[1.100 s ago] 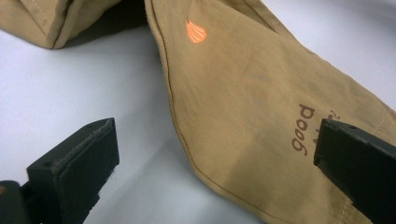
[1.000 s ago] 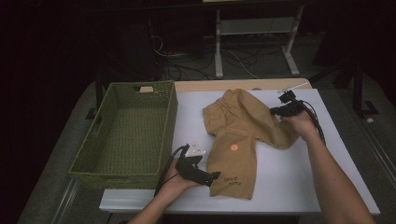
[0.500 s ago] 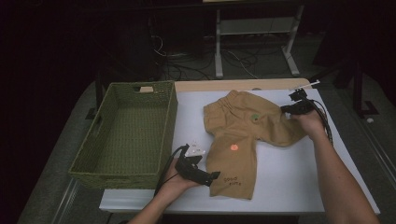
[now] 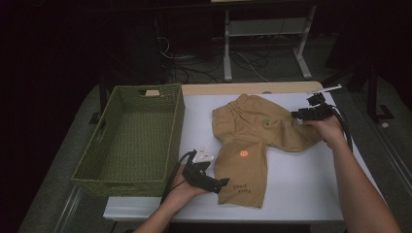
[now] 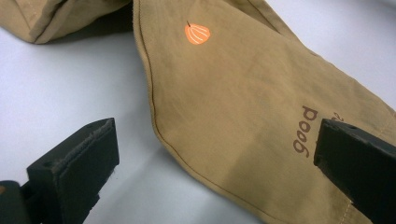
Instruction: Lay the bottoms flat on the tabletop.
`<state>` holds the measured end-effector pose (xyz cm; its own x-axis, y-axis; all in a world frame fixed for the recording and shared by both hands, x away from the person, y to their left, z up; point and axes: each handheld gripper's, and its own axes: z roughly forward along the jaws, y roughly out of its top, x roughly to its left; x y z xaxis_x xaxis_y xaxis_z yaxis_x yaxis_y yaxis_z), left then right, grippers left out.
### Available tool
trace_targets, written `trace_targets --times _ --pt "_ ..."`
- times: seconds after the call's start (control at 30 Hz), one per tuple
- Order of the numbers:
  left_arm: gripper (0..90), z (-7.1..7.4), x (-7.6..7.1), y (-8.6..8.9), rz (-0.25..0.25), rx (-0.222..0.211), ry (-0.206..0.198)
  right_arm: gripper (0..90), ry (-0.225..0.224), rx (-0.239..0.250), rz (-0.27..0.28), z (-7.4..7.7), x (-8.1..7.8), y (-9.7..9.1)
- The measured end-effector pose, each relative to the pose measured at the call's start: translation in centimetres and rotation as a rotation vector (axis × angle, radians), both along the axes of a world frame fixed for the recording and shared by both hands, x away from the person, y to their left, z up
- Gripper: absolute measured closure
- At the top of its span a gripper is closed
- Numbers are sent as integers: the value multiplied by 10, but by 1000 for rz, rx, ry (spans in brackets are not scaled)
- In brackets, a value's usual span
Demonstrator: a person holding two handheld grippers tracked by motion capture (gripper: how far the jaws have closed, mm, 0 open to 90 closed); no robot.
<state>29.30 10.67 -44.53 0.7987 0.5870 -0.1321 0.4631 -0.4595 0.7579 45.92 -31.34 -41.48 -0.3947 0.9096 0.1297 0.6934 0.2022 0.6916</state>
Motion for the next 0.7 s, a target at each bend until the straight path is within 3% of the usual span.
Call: trace_targets --times 0.1,0.5,0.7 --pt "0 0 0 0 -1 3 1 524 0 27 21 2 -9 -2" --pt "0 1 -1 1 -1 0 -1 484 -23 5 99 3 -49 1" --pt "1 0 -1 2 0 -3 2 483 -33 27 117 5 -70 0"
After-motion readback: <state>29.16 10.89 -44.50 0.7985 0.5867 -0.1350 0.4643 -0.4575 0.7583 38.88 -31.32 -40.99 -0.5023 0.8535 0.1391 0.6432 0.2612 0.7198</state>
